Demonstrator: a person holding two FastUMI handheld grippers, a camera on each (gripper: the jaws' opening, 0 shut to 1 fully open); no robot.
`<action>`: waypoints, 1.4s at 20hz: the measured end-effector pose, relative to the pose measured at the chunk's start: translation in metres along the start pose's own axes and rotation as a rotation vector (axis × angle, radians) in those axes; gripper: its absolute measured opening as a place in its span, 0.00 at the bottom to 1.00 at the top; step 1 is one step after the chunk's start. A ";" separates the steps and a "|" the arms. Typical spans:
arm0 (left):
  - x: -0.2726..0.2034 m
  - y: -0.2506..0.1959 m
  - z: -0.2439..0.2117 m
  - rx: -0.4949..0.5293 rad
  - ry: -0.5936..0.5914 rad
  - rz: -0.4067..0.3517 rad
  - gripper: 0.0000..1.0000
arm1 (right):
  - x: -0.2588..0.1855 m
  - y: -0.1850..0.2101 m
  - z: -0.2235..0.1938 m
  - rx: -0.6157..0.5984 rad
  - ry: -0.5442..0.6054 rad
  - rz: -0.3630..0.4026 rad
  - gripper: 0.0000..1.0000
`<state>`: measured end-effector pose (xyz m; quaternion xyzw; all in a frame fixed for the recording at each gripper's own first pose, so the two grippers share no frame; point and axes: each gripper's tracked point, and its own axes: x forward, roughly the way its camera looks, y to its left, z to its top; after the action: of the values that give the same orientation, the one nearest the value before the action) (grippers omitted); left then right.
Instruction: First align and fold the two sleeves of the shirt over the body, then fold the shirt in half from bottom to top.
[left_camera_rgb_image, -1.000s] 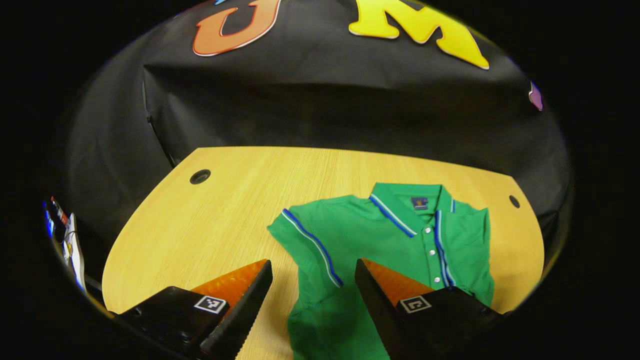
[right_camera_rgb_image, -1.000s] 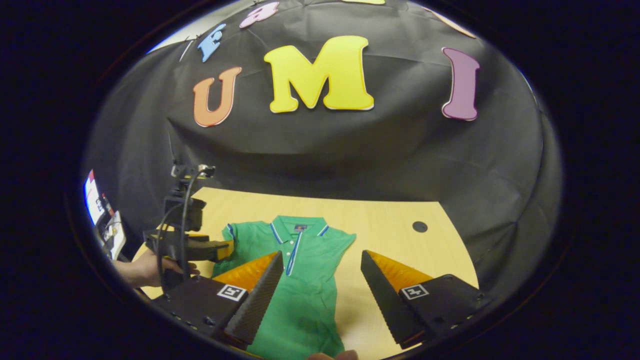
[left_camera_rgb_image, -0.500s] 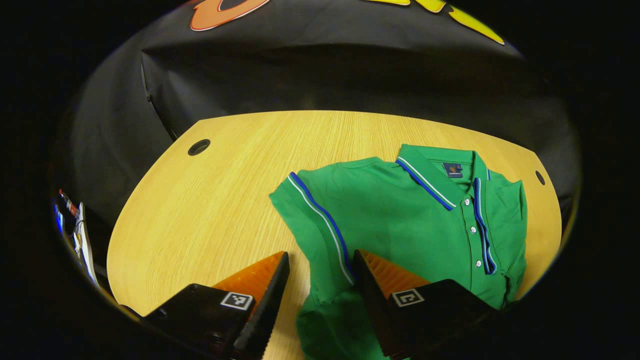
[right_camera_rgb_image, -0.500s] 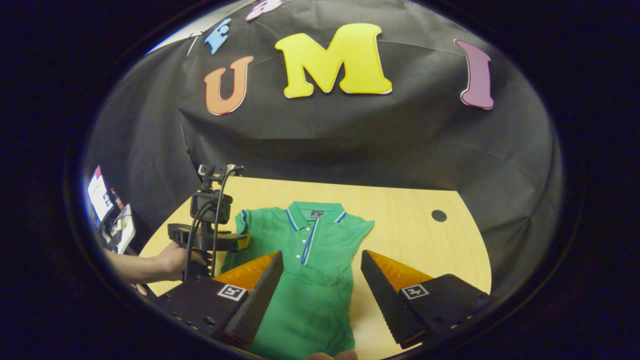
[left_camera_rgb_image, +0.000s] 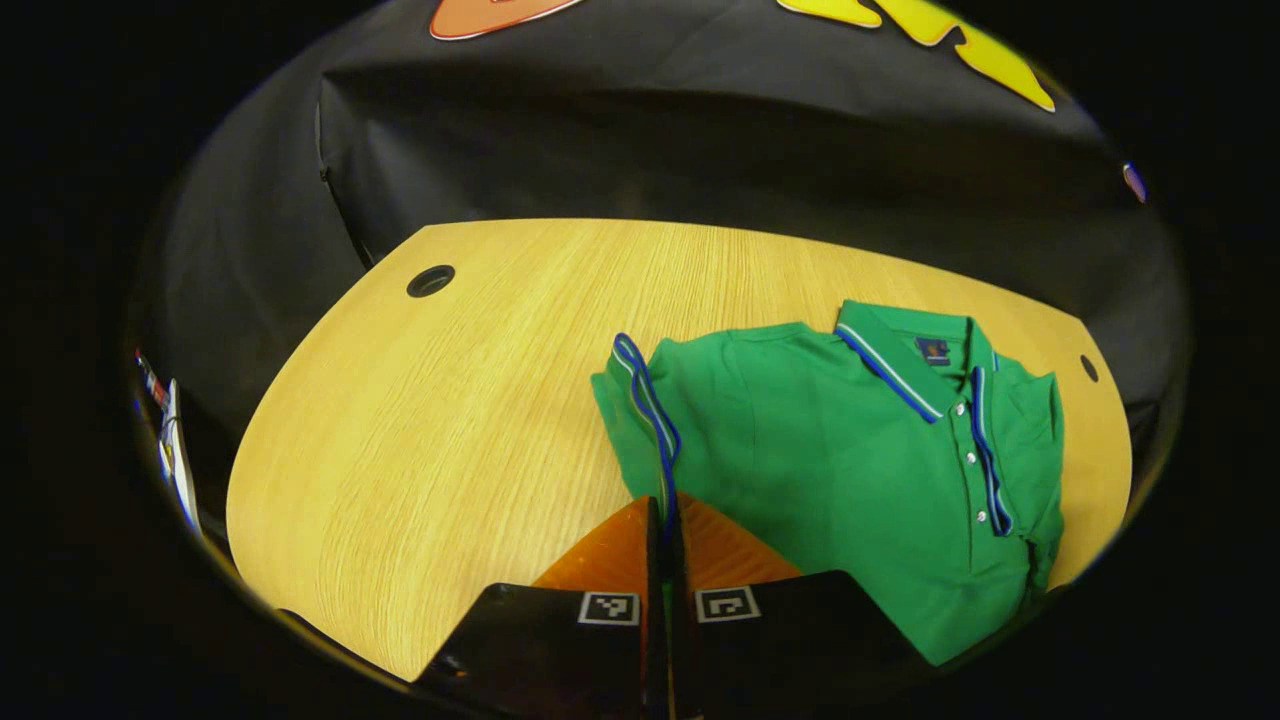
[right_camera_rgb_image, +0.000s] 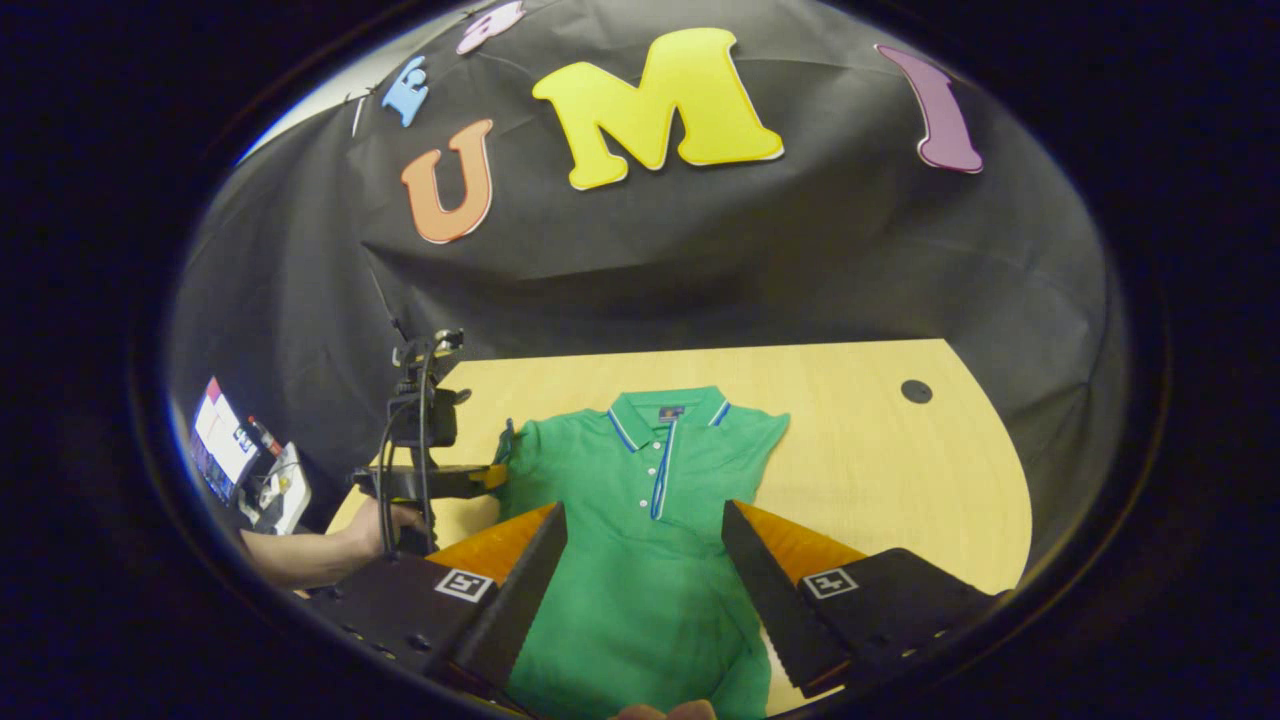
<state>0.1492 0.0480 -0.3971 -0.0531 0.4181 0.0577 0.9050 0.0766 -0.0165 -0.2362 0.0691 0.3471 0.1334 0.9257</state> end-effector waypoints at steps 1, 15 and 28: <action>-0.003 0.000 0.008 0.004 -0.026 -0.003 0.06 | -0.001 0.004 -0.001 0.003 0.001 0.011 0.96; -0.039 -0.124 0.051 0.228 -0.133 -0.150 0.07 | -0.044 -0.023 0.002 0.024 -0.054 -0.064 0.96; -0.147 -0.093 0.063 0.070 -0.308 -0.121 1.00 | -0.071 -0.001 0.009 -0.094 -0.165 -0.088 0.96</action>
<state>0.1154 -0.0439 -0.2395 -0.0372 0.2722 -0.0041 0.9615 0.0319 -0.0388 -0.1852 0.0210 0.2659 0.1025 0.9583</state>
